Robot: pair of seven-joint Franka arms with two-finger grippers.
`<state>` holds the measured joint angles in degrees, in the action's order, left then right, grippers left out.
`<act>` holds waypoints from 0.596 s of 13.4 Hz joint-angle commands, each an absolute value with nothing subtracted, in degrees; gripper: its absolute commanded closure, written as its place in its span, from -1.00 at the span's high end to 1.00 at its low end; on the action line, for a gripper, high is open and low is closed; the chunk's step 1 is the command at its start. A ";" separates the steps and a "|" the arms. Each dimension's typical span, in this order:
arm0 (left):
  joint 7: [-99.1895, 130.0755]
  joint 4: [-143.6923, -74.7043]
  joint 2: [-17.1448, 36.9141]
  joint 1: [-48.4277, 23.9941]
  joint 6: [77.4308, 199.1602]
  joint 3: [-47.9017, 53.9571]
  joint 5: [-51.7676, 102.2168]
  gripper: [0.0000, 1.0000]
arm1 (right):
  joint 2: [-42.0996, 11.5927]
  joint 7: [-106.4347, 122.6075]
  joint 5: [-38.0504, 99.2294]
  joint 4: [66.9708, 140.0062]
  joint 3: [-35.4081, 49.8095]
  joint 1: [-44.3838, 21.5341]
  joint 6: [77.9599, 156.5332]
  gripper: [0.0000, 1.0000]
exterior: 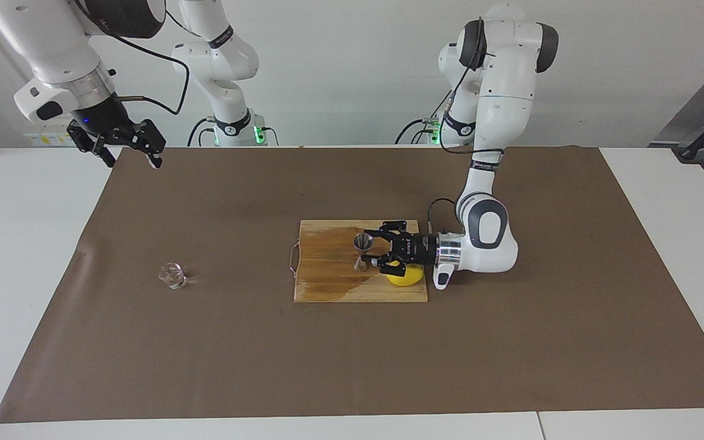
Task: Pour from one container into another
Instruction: 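Set the silver cup down on the board with the left gripper, then withdraw the left gripper while the right gripper reaches the clear glass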
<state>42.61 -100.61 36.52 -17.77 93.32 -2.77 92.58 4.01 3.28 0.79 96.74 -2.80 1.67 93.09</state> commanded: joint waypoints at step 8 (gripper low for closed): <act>43.51 -94.14 36.56 -11.09 89.92 -3.60 80.36 1.00 | 6.59 17.29 3.34 101.95 -2.73 3.25 97.46 1.00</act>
